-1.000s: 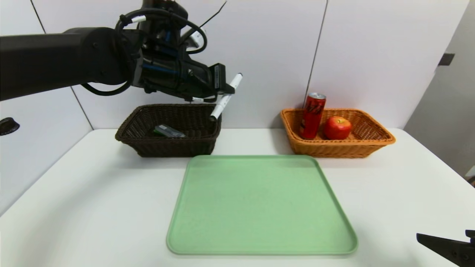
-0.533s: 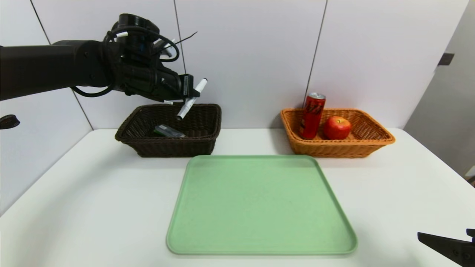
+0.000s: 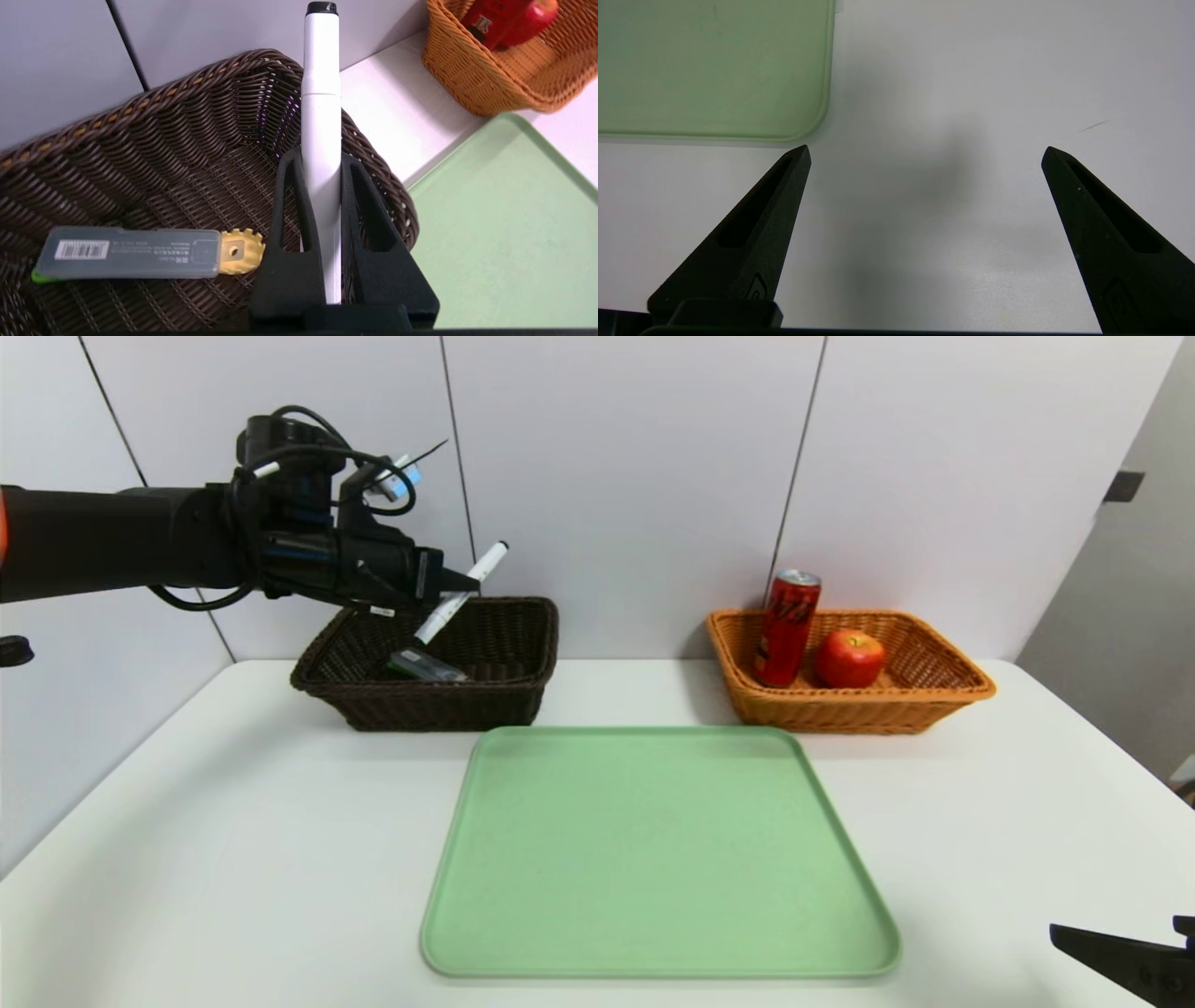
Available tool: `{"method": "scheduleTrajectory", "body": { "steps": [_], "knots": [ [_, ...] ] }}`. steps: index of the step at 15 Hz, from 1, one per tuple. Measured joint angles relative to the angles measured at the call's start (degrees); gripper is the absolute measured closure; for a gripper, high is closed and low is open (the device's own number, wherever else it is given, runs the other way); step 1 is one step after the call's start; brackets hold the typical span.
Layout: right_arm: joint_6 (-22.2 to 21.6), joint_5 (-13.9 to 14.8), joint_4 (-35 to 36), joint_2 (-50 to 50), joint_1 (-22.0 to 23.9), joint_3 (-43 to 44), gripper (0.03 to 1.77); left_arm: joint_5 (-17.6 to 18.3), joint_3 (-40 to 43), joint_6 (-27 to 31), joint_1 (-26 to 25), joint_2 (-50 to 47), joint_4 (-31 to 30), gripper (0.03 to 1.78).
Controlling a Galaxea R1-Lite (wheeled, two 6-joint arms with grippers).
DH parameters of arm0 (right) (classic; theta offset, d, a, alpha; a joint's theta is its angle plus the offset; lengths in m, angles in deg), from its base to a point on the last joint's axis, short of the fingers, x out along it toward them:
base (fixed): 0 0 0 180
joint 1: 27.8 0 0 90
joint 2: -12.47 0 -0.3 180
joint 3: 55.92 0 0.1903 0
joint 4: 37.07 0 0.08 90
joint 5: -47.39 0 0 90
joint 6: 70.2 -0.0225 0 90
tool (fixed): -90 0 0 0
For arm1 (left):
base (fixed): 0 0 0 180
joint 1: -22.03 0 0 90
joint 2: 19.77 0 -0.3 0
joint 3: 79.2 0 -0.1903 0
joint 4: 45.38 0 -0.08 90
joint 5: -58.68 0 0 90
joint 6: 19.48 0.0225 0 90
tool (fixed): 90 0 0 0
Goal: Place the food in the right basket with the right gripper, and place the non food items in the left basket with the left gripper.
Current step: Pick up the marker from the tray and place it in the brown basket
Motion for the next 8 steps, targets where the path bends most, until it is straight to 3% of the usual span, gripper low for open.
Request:
{"method": "scheduleTrajectory", "body": {
  "steps": [2,8],
  "knots": [
    [0.0,0.0,0.0,0.2,0.0,0.0,0.09,3.0,1.5,2.1,-1.5,0.1,-2.5,1.64],
    [0.3,0.0,0.0,0.7,0.0,0.2,0.09,3.8,1.3,4.9,-3.4,2.8,-6.0,1.64]
  ]
}}
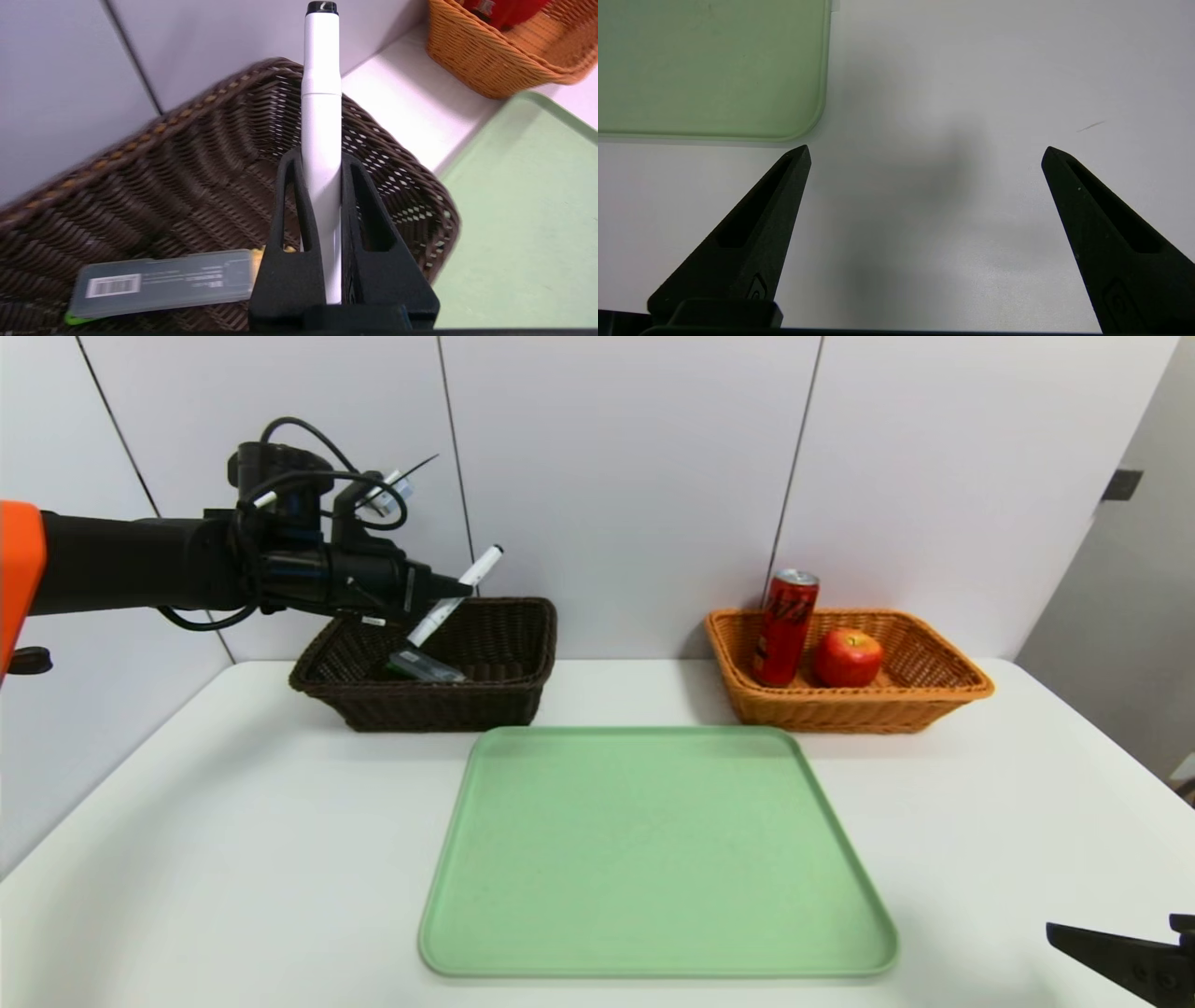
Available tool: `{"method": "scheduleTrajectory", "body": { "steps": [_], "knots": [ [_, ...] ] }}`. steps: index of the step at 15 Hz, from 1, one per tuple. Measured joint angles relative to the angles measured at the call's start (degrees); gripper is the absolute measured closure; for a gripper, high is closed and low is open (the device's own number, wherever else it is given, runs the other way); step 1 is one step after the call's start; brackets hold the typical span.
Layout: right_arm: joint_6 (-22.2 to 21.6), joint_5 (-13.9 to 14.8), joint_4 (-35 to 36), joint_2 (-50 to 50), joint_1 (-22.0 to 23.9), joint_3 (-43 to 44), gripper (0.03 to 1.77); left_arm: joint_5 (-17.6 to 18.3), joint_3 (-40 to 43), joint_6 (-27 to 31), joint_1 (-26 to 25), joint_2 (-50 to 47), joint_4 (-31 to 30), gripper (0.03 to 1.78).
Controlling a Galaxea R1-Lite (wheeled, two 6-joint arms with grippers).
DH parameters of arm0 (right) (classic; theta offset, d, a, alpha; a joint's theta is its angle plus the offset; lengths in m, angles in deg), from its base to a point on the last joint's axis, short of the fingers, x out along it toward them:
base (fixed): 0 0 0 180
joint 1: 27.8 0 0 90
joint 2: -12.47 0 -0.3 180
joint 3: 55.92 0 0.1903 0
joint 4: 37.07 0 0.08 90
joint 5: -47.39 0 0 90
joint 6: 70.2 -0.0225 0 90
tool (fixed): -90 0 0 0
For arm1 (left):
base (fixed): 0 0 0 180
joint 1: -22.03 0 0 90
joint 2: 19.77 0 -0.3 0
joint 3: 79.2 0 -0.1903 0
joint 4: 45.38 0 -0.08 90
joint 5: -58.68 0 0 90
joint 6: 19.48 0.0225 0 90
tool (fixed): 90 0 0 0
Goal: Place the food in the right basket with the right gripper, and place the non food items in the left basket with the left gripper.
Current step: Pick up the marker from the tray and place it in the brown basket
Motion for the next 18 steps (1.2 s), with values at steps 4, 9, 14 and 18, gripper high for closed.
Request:
{"method": "scheduleTrajectory", "body": {
  "steps": [4,9,14,18],
  "knots": [
    [0.2,0.0,0.0,0.3,0.0,0.1,0.09,0.1,-0.7,0.0,-0.1,1.8,-1.0,1.64],
    [1.2,0.1,0.1,2.0,0.0,1.4,0.09,0.9,-2.5,-0.1,-1.3,4.1,-4.1,1.64],
    [1.5,0.3,0.0,4.1,0.0,4.1,0.09,1.4,-1.8,0.3,-1.9,5.1,-4.0,1.64],
    [1.7,0.5,0.1,5.4,0.0,5.1,0.09,1.5,-0.6,1.4,-3.0,6.1,-3.9,1.64]
  ]
}}
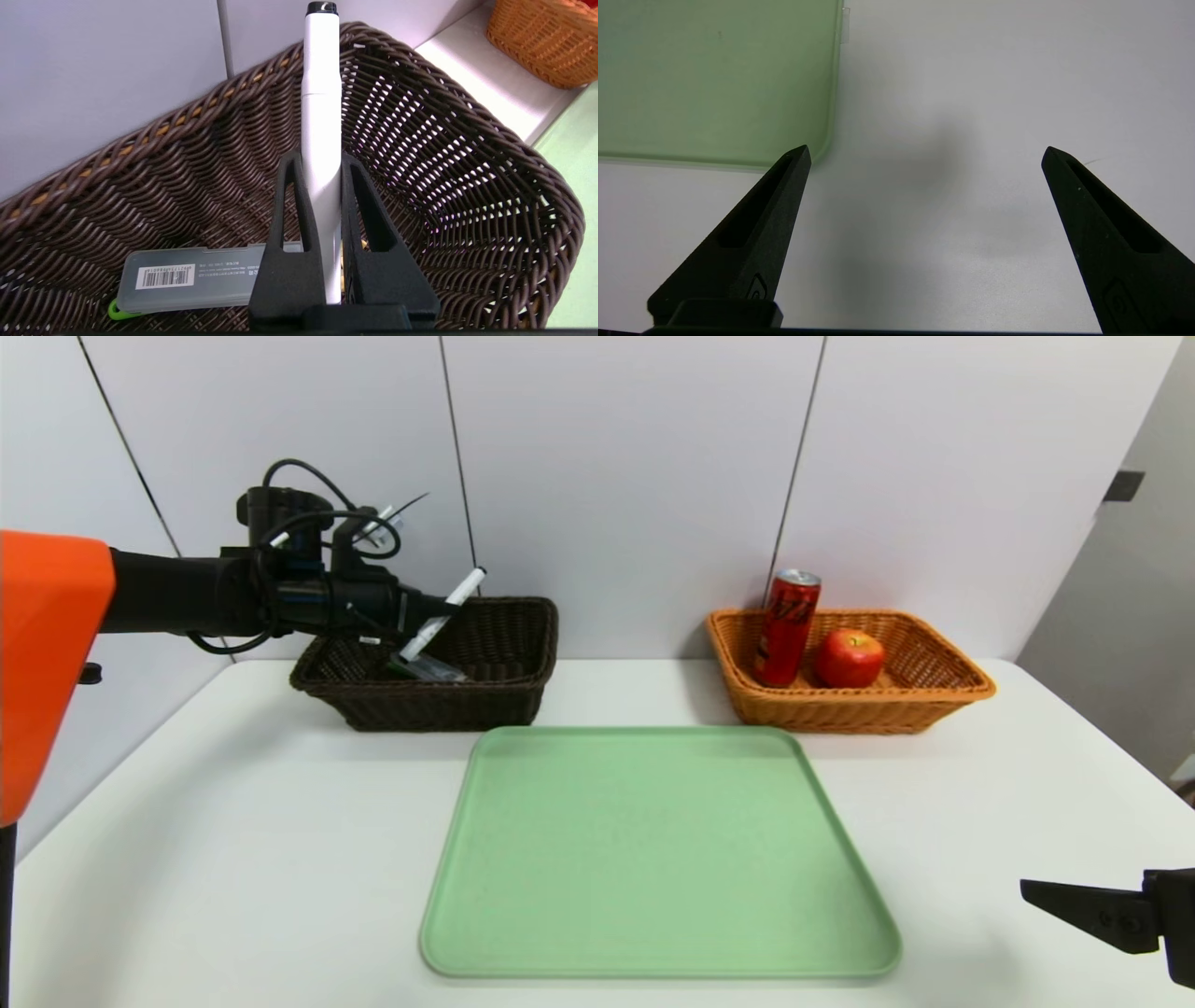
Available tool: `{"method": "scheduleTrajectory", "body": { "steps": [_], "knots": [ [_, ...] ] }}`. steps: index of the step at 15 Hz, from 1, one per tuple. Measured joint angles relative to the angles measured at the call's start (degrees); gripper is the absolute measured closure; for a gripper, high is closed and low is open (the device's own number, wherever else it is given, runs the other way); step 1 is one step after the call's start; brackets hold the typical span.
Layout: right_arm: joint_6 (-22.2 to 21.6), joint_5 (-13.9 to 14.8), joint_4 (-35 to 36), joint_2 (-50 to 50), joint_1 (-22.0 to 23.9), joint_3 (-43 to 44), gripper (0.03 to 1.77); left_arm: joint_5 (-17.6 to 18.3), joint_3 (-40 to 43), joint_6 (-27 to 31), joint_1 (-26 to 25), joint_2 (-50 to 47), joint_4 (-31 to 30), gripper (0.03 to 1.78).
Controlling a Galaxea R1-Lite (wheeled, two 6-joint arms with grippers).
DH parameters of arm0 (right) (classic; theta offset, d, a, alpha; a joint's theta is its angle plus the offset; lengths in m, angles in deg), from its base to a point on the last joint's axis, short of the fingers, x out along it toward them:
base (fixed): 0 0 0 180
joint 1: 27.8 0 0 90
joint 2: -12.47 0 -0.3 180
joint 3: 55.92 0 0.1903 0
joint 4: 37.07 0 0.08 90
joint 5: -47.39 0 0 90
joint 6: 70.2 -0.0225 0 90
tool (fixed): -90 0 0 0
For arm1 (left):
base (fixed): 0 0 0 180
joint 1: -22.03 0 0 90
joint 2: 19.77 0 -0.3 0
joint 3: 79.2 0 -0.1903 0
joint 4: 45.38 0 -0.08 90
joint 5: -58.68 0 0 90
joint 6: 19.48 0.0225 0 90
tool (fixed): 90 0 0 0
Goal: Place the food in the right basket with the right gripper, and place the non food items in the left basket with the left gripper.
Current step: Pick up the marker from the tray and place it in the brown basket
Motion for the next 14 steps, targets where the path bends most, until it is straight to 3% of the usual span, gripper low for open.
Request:
{"method": "scheduleTrajectory", "body": {
  "steps": [14],
  "knots": [
    [0.0,0.5,-0.1,0.7,-0.6,0.5,0.09,0.0,2.6,-0.5,0.0,0.8,-5.2,1.64]
  ]
}}
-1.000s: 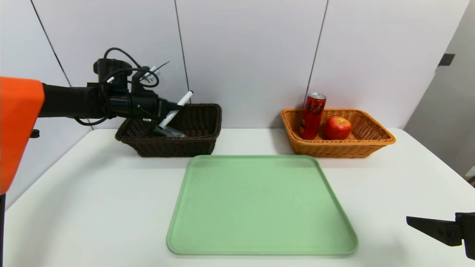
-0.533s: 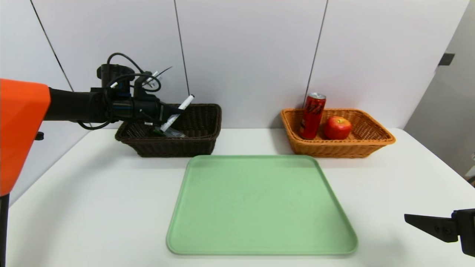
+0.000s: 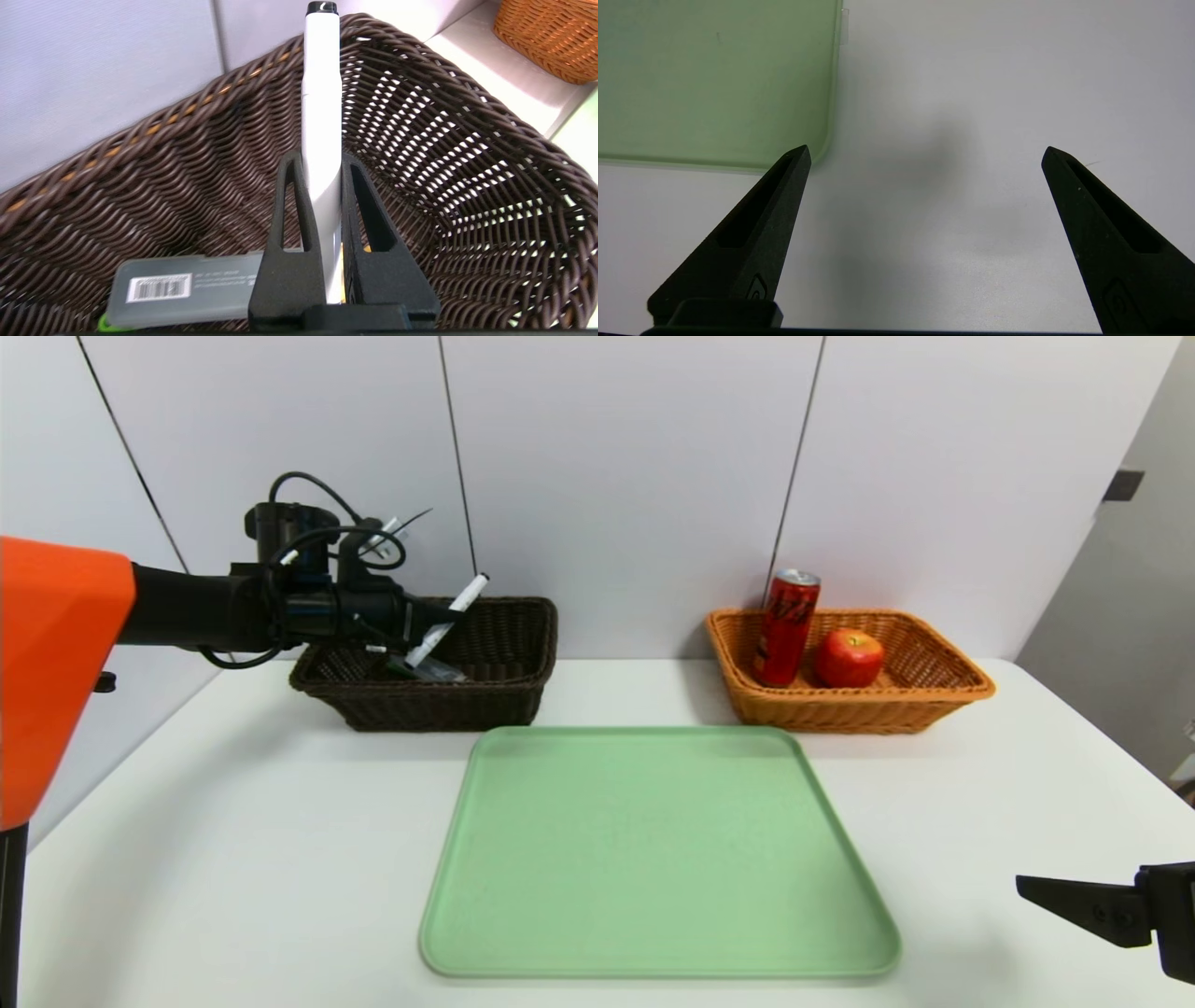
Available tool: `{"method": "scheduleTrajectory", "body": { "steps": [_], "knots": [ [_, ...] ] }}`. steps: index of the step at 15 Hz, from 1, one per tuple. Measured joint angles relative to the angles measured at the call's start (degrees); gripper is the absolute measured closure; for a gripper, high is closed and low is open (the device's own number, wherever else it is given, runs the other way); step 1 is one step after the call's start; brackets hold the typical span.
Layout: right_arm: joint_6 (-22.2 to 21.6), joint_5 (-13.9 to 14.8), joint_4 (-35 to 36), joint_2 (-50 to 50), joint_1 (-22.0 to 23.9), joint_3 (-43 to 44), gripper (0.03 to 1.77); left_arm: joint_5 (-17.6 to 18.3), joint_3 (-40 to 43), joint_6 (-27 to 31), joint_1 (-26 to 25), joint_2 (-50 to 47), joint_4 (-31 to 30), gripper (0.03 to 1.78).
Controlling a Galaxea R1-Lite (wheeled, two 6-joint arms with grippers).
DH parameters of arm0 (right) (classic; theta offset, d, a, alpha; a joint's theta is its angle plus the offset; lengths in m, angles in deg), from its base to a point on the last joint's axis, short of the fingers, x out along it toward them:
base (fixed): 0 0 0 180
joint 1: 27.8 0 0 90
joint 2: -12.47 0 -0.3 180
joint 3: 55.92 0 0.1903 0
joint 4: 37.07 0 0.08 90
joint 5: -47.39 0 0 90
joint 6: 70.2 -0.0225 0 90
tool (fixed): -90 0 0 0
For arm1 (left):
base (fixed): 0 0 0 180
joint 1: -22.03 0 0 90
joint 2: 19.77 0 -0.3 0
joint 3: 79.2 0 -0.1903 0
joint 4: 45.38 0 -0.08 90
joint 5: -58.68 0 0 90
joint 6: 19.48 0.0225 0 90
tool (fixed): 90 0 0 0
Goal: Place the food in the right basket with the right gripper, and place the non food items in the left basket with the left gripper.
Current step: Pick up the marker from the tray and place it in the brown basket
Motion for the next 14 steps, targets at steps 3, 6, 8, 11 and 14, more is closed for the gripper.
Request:
{"method": "scheduleTrajectory", "body": {
  "steps": [3,6,8,11,14],
  "knots": [
    [0.0,0.1,0.0,0.0,-0.4,0.0,0.09,0.0,-0.1,-0.1,0.1,0.0,0.0,1.64],
    [0.0,0.1,0.0,0.0,-1.1,0.0,0.09,0.3,-0.1,-0.1,0.1,0.2,-1.6,1.64],
    [0.0,0.1,0.0,0.0,-1.2,0.0,0.09,0.6,-0.1,-0.2,0.2,0.8,-5.0,1.64],
    [0.0,0.1,0.0,0.0,-1.2,0.0,0.09,0.6,0.1,-0.4,0.1,1.3,-5.5,1.64],
    [0.0,0.1,0.0,0.0,-1.2,0.0,0.09,0.6,0.9,-0.4,0.2,1.3,-5.7,1.64]
  ]
}}
